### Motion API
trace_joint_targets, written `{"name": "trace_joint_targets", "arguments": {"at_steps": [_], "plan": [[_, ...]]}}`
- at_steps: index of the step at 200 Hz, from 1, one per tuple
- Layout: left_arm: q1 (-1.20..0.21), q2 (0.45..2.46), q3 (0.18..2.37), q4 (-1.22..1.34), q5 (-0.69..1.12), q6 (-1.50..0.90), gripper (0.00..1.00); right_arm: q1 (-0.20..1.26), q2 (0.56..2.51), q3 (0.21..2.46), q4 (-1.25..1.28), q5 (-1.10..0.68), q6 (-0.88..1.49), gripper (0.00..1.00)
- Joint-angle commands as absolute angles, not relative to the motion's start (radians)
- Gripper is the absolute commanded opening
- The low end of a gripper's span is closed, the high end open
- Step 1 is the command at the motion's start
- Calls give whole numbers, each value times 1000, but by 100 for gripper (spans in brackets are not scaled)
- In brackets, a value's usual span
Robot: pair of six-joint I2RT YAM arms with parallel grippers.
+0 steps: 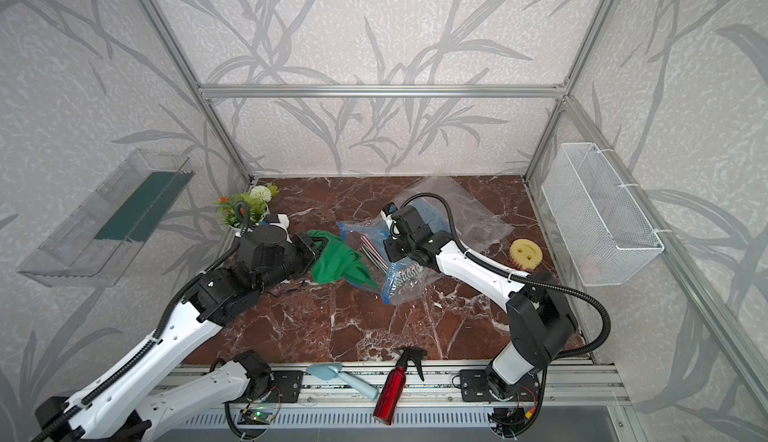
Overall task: Take the tank top out of the vacuum bag
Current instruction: Take out the tank top from the vacuum bag, then place the tank top at the center of the board.
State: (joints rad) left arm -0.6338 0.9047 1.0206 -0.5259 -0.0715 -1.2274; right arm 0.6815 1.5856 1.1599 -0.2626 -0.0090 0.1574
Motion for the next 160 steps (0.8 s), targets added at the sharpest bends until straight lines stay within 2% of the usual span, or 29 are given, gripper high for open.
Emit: {"name": "trace_joint_targets", "arguments": {"at_steps": [1, 65, 160], "plan": [[-631, 878, 1079, -544, -151, -1206, 0, 677, 1597, 1192, -284, -10, 158, 0], [-609, 911, 1163, -593, -229, -1107, 0, 677, 1591, 1195, -290, -18, 153, 0], [-377, 962, 1158, -558, -80, -1016, 0, 677, 1587, 1185, -292, -42, 150, 0]]}}
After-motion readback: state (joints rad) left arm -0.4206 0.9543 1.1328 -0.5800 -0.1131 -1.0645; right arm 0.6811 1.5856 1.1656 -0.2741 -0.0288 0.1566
